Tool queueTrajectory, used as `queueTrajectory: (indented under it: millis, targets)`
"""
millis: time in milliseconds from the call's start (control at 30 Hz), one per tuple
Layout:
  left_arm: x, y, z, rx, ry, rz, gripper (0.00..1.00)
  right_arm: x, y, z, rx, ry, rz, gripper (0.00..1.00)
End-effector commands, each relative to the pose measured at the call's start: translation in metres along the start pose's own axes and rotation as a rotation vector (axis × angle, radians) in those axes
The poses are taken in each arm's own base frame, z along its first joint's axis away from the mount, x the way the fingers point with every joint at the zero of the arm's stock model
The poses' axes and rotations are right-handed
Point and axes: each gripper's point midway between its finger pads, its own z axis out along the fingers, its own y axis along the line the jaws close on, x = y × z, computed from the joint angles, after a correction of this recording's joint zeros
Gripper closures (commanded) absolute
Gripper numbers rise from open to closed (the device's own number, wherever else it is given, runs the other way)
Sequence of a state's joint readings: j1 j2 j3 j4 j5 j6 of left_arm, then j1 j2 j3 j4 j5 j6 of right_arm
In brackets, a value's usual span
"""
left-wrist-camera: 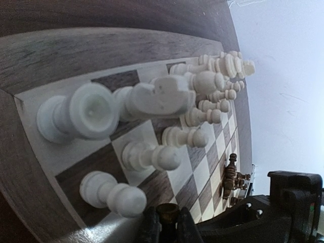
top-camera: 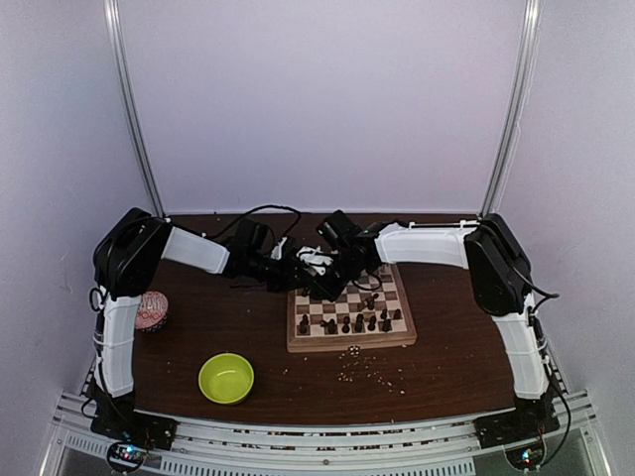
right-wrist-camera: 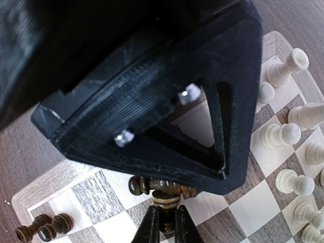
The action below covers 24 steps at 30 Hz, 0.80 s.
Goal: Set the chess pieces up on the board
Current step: Pass from the left arm to the right, then place the pawn on the chessboard.
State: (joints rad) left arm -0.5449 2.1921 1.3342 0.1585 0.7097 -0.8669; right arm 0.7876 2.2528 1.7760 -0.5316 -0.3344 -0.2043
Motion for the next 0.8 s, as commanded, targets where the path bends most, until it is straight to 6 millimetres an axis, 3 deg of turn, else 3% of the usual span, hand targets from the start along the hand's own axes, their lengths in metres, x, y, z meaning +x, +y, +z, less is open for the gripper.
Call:
queueTrajectory:
  millis: [0, 300, 467, 767]
  targets:
    - [0.008, 0.018, 0.003, -0.022, 0.014, -0.025, 0.94, 0.013, -0.005, -0.01, 0.032, 0.054, -0.008, 0.91]
    - [0.006, 0.018, 0.001, -0.049, 0.011, 0.001, 0.94, 0.016, -0.006, -0.058, 0.08, 0.102, -0.13, 0.9]
    - [0.006, 0.019, 0.0, -0.058, 0.01, 0.012, 0.93, 0.026, -0.009, -0.071, 0.102, 0.18, -0.209, 0.9]
    - [0.0, 0.014, -0.002, -0.058, -0.002, 0.038, 0.93, 0.059, -0.028, -0.084, 0.206, 0.503, -0.537, 0.9]
